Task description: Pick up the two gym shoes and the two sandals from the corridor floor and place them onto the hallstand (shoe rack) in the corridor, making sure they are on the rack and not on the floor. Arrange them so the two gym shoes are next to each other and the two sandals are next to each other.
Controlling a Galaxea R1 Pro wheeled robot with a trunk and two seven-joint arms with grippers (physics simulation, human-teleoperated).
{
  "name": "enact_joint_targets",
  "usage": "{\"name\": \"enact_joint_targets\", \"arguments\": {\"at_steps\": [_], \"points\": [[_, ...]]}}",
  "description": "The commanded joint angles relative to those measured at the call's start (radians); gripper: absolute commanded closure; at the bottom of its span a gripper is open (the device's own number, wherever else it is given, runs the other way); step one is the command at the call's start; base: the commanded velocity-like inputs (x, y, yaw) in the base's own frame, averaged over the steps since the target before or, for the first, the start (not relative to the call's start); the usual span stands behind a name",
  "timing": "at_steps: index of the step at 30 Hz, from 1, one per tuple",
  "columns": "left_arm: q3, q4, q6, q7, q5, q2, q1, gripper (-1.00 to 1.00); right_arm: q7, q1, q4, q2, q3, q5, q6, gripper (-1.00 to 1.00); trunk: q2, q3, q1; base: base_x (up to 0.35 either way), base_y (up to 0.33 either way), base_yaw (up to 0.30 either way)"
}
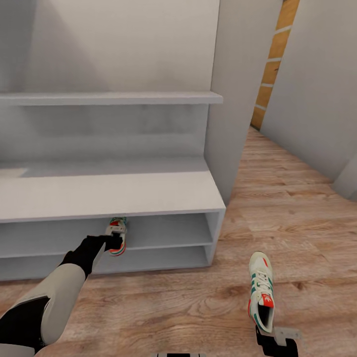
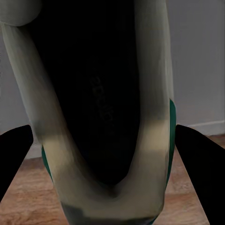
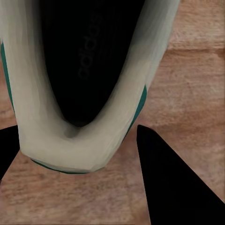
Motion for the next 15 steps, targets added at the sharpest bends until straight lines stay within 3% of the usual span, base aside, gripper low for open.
{"name": "enact_joint_targets", "arguments": {"at_steps": [1, 8, 15], "points": [[0.008, -0.002, 0.004, -0.008, -0.011, -0.001, 0.0, 1.0, -0.008, -0.001, 0.002, 0.0, -0.004, 0.01, -0.003, 1.0, 0.0, -0.001, 0.0, 0.111, 0.019, 0.0], [0.008, -0.002, 0.004, -0.007, -0.011, 0.001, -0.001, 1.0, -0.008, -0.001, 0.002, 0.0, -0.003, 0.01, -0.003, 1.0, 0.0, -0.001, 0.0, 0.203, 0.083, 0.0], [0.008, -0.002, 0.003, -0.007, -0.011, 0.0, -0.001, 1.0, -0.008, -0.001, 0.002, 0.0, -0.003, 0.01, -0.003, 1.0, 0.0, -0.001, 0.0, 0.052, 0.02, 0.0]]}}
